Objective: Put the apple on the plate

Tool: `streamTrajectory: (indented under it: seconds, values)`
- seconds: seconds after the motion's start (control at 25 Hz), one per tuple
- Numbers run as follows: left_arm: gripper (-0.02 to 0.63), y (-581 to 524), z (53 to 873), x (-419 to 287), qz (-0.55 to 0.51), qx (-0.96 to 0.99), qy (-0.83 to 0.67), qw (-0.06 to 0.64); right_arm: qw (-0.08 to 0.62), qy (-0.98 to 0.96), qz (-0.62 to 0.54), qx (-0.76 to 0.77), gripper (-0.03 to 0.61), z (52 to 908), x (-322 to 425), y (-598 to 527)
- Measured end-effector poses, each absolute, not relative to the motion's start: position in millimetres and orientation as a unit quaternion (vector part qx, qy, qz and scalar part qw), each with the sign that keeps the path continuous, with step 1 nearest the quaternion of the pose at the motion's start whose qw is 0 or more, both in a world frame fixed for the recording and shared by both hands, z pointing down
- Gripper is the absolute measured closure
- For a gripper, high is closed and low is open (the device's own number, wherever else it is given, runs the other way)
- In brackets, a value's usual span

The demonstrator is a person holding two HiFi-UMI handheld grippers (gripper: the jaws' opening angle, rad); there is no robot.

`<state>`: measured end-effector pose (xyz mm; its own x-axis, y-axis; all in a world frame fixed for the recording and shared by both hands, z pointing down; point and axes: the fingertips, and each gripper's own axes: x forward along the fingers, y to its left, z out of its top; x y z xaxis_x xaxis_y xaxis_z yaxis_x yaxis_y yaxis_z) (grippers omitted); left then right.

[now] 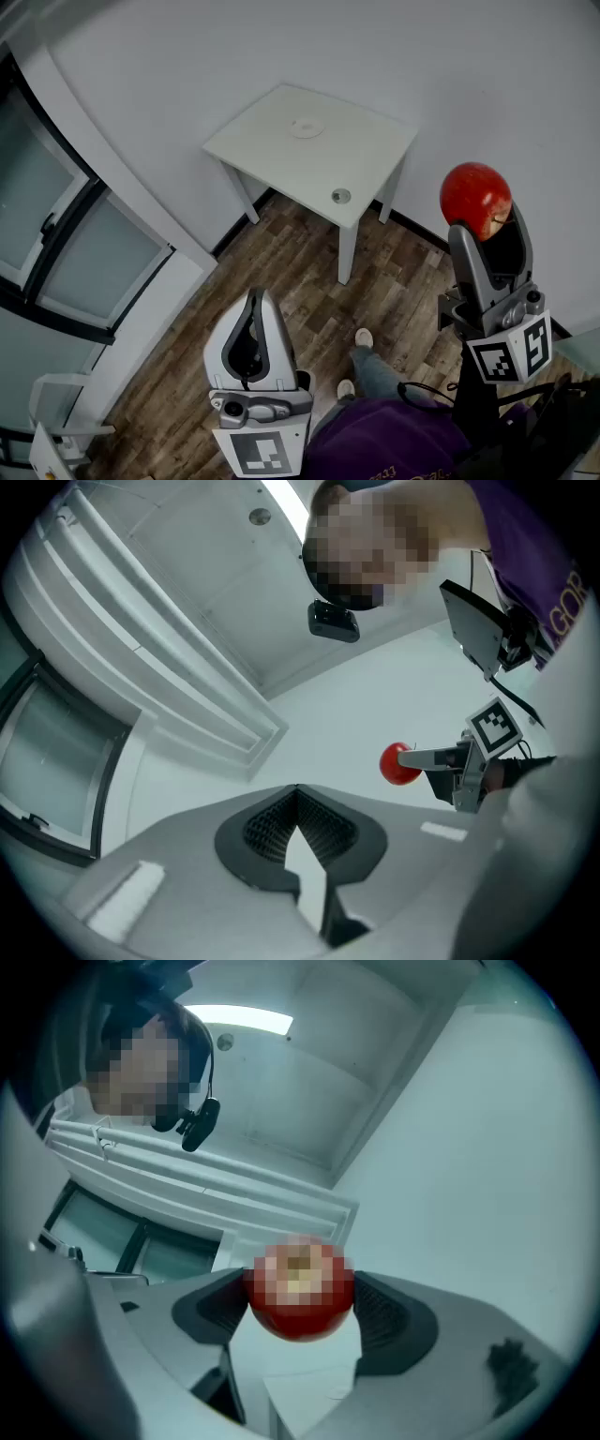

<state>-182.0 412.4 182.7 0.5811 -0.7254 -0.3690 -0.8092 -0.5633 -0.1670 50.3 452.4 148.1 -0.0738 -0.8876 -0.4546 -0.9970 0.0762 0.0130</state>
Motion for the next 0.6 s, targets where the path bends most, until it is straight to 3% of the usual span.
streamTrajectory:
  seconds: [0.4, 0.6]
  values:
    - [0.607, 350, 169, -121, 0.142, -0.867, 0.438, 0.190, 0.181, 0.726, 0.163, -0.642, 0.225, 146, 102, 379]
    - [0.607, 290, 186, -52, 0.124, -0.865, 0.450, 0.186, 0.185, 0.740, 0.145, -0.630, 0.225, 165, 168, 306]
